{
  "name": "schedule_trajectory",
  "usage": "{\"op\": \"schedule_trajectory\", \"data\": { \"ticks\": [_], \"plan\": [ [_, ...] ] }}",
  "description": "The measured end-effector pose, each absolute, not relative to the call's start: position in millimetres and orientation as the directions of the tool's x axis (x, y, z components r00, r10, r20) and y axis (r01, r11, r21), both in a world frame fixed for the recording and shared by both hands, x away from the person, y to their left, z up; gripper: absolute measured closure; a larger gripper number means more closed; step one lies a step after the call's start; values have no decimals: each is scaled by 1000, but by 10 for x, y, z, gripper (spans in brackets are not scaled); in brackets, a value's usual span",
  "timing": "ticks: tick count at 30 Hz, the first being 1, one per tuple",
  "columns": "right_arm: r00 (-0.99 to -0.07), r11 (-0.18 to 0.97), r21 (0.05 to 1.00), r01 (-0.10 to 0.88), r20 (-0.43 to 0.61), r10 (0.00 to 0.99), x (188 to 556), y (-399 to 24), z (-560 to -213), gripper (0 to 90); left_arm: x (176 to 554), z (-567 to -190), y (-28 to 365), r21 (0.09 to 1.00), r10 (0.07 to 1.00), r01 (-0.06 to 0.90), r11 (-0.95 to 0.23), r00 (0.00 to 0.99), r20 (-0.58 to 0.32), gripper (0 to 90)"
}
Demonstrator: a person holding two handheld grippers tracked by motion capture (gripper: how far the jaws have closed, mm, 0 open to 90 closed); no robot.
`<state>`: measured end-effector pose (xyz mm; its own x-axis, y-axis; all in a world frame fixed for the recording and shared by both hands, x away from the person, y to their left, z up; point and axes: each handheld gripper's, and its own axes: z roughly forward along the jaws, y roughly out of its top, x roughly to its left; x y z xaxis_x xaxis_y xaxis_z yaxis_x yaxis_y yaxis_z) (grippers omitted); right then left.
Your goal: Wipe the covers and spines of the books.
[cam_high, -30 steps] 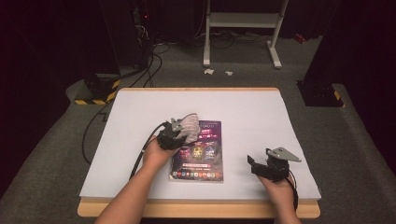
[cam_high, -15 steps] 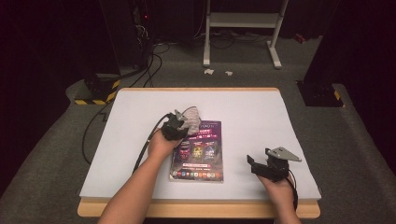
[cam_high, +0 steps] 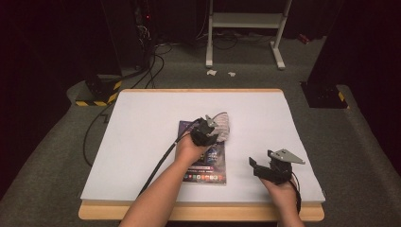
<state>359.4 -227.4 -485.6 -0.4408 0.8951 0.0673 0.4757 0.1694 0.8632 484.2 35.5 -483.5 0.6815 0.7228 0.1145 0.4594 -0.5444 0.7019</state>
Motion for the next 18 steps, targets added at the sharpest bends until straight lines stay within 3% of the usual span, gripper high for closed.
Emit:
{"op": "schedule_trajectory", "data": {
  "ticks": [8, 18],
  "plan": [
    [-450, 178, 862, 474, 63, 891, 3592, -2255, -4858, 175, 4846, -4839, 381, 705, 722, 464, -537, 685, 98, 644],
    [-448, 184, 860, 476, 57, 892, 3589, -2241, -4864, 175, 4901, -4848, 958, 706, 781, 508, -493, 616, 102, 644]
  ]
}}
